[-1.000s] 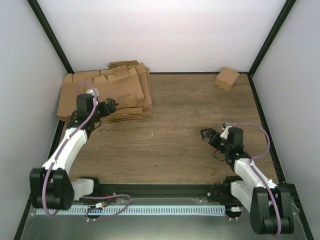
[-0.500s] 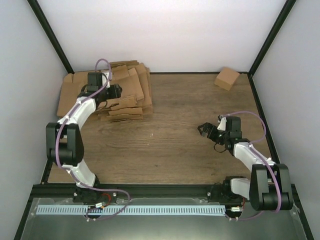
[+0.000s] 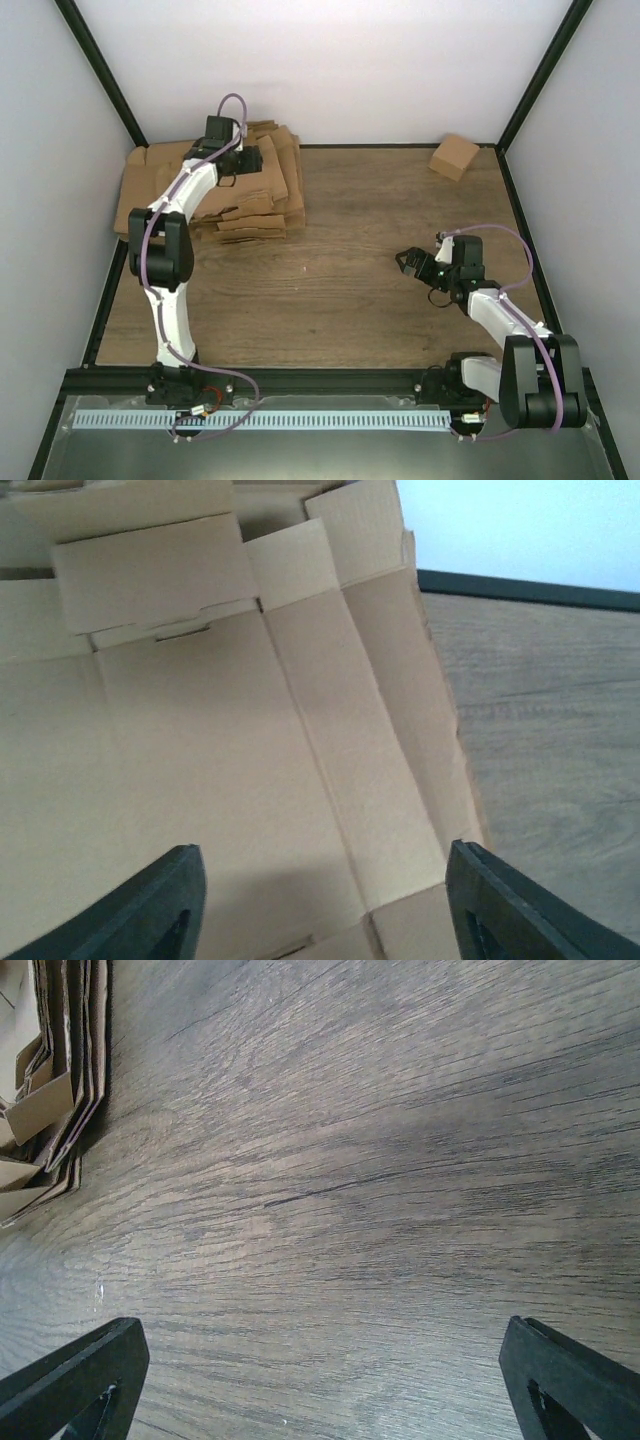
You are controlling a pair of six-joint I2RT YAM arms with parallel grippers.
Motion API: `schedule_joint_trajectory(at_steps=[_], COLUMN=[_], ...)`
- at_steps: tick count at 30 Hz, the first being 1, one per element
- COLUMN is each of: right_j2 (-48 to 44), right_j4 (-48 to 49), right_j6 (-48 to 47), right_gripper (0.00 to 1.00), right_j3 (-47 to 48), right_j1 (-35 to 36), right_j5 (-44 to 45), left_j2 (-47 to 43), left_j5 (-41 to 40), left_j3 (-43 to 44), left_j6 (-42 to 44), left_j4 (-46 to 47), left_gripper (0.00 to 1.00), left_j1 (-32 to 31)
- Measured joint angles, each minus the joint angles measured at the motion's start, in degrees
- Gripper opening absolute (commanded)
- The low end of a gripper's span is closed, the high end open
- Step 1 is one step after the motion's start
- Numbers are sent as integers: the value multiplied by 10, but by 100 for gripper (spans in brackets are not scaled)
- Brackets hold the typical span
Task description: Fold the paper box
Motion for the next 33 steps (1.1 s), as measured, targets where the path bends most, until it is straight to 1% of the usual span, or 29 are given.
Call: schedule_joint_trajectory(at_steps=[2,4,8,11,13,16,20,23,33], right_j2=[0,0,0,0,0,0,0,0,0], right_j4=[0,0,1,1,2,2,2,3,4], right_j6=[0,0,0,0,0,0,0,0,0], right_gripper=[100,100,100,100,100,100,100,100,100], right_j3=[0,0,0,0,0,0,0,0,0], right_j1=[0,0,0,0,0,0,0,0,0], right_j5=[0,0,1,1,1,1,2,3,3], left_j2=[21,33,43,54,63,84,129,152,175], left_j5=[14,44,98,109,110,111,116,123,128], left_j3=[24,28,-2,-16,-16,-8,25,30,31], left_j6=[-41,-88,-229,-325,-380,-449,-510,-540,-587], left_j4=[2,20,97,146,174,205,228,237,271], left_gripper=[75,76,77,77,75,75,75,76,77], left_j1=[1,13,54,75,79,78,80,85,95])
